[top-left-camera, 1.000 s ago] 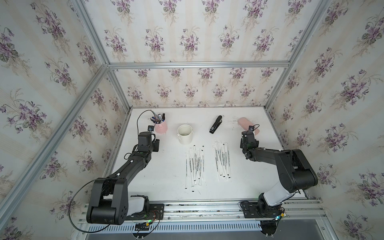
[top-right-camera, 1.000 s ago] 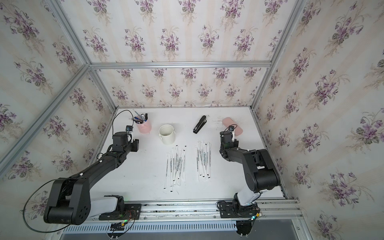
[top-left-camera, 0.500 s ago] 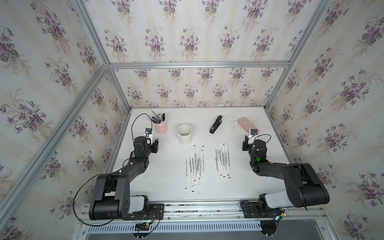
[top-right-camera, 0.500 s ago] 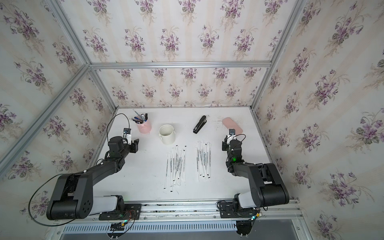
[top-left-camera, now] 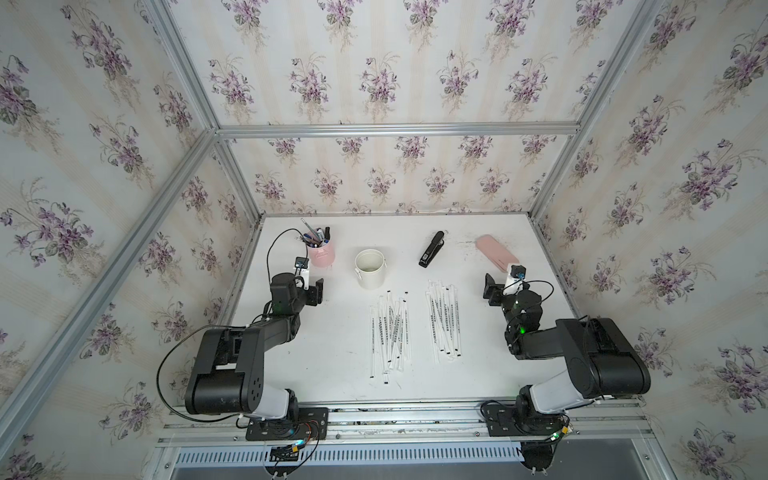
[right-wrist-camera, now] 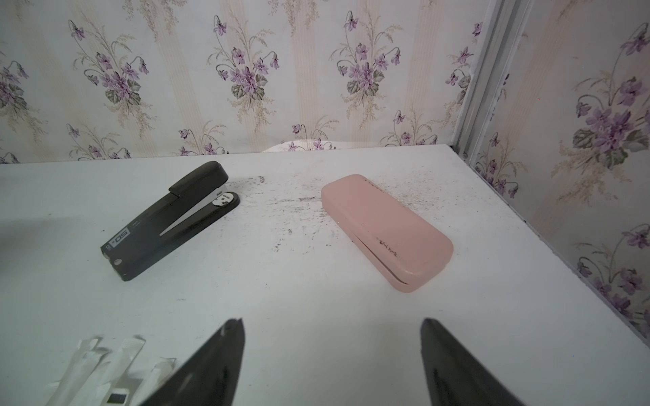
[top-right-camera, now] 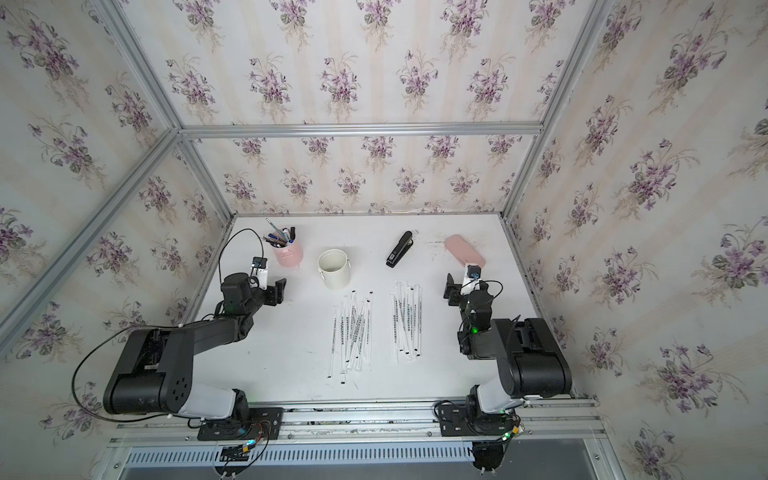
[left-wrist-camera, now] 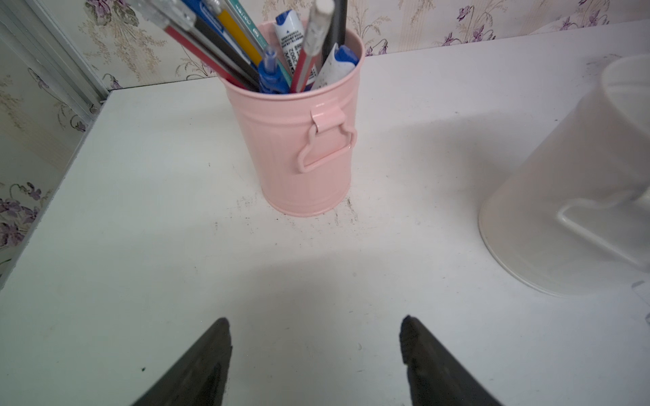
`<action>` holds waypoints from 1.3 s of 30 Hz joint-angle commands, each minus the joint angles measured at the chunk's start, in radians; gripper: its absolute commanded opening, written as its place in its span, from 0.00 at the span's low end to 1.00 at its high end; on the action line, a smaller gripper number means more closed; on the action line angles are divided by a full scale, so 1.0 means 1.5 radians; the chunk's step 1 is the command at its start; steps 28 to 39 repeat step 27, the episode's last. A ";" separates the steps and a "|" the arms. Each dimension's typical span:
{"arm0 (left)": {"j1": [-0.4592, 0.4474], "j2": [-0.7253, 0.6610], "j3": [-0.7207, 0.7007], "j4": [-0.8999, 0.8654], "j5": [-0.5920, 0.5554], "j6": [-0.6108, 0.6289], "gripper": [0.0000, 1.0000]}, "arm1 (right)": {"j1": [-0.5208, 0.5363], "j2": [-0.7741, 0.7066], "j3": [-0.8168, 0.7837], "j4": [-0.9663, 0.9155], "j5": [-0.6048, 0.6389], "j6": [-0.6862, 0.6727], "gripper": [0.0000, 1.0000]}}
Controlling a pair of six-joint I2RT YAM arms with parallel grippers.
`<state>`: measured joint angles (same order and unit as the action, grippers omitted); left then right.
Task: Take the straws out of the storage container
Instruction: Reset both arms
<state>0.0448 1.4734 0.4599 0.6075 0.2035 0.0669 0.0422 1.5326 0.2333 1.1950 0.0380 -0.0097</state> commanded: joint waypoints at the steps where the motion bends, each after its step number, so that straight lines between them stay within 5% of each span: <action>1: -0.001 0.002 -0.001 0.028 -0.012 -0.006 1.00 | -0.001 0.000 0.000 0.029 0.007 0.013 1.00; 39: -0.006 0.004 0.005 0.017 -0.055 -0.020 1.00 | -0.001 0.000 0.000 0.035 0.007 0.013 1.00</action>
